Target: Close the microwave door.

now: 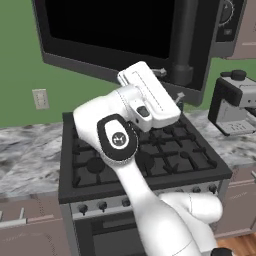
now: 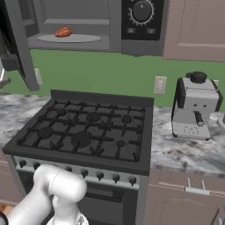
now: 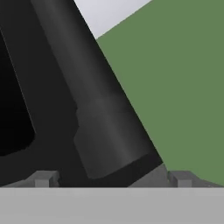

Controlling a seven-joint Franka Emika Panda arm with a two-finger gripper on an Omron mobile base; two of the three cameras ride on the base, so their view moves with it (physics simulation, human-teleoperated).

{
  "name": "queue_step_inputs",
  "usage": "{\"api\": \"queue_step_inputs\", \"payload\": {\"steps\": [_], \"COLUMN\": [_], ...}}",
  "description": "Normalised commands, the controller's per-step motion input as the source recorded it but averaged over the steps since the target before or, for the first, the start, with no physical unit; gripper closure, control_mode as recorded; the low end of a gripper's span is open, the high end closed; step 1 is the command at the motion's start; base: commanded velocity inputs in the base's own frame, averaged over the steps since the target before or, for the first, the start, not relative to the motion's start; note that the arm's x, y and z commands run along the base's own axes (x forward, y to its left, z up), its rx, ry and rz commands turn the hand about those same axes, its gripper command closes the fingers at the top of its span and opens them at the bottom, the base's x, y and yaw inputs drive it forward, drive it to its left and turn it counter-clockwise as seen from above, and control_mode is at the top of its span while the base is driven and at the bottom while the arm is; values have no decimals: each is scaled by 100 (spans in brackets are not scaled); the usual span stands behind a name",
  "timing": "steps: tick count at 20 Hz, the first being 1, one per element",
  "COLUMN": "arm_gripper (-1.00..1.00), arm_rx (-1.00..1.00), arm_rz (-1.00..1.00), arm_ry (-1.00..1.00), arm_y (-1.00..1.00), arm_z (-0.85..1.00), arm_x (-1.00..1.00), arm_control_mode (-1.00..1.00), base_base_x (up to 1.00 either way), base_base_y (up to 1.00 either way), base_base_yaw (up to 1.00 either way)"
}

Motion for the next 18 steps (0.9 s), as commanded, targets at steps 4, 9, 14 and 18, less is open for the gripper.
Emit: {"api": "queue_step_inputs", "payload": {"steps": [4, 9, 14, 18], "arm_gripper": [-100, -100, -100, -100], "arm_rx": [0, 0, 0, 0], "arm_rz": [33, 32, 33, 36], "arm_ry": [8, 12, 7, 5], "arm_y": [0, -13, 0, -4], "arm_z": [15, 2, 0, 0], "arm_x": [40, 52, 60, 76], "arm_control_mode": [-100, -100, -100, -100], "base_base_x": [0, 0, 0, 0], "base_base_y": [0, 0, 0, 0], "base_base_yaw": [0, 0, 0, 0]}}
